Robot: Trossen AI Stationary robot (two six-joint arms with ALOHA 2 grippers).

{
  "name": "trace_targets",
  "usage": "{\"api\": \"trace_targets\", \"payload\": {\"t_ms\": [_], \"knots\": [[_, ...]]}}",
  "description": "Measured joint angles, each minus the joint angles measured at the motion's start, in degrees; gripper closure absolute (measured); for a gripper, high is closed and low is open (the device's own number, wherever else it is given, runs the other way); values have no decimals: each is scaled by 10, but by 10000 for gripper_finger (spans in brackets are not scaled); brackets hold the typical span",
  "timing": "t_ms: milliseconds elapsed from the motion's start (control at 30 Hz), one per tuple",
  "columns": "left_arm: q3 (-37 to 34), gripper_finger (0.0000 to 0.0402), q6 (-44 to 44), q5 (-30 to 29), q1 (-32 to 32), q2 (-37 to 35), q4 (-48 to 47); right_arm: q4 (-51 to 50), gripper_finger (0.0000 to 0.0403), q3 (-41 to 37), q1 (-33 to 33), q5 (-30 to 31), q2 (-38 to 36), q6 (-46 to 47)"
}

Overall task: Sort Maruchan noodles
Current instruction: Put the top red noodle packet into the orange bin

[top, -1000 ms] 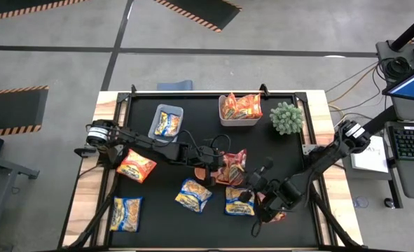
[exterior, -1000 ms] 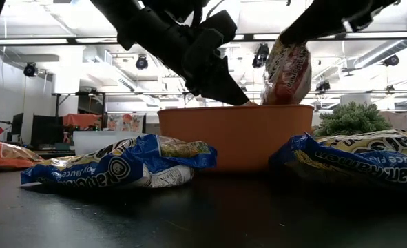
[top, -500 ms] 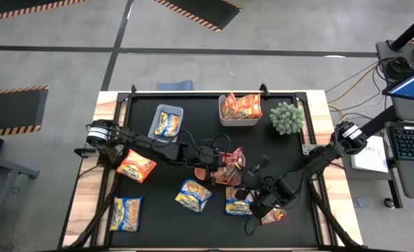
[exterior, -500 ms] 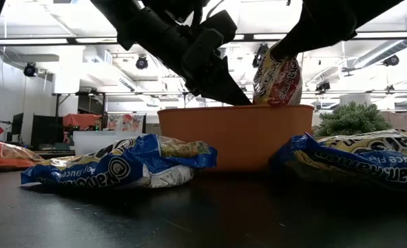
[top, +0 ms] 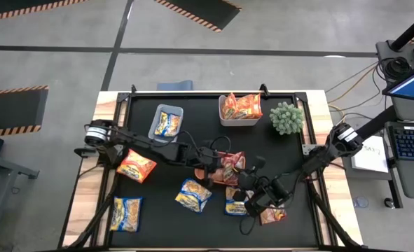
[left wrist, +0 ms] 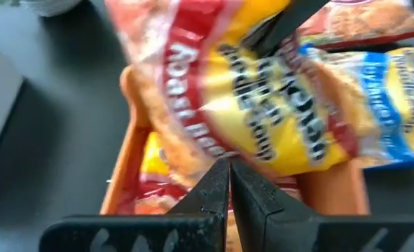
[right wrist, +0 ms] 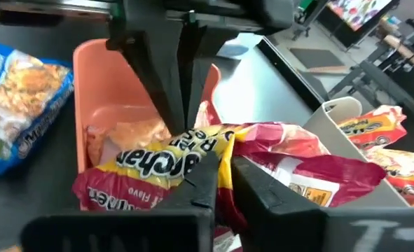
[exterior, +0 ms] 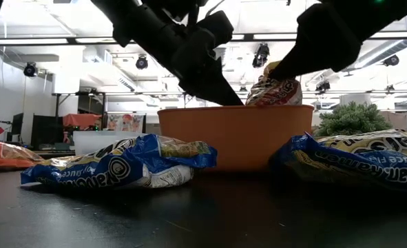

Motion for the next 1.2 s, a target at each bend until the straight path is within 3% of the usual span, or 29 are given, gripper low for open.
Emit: {"api": "trace_targets", "payload": {"t_ms": [267,500,733,1200], "knots": [[1,402,15,121,-15,-4,16,-30,293,30,-3,-17,-18,4],[0,402,20,108,-18,-2,26,-105,258,94,-2,-48,-20,8],[0,402,22,90,-17,20,50,-173,265,139,-2,-60,-20,25],[1,402,19,61,-6,59,63,-183,264,154,2,-72,-21,52]]}}
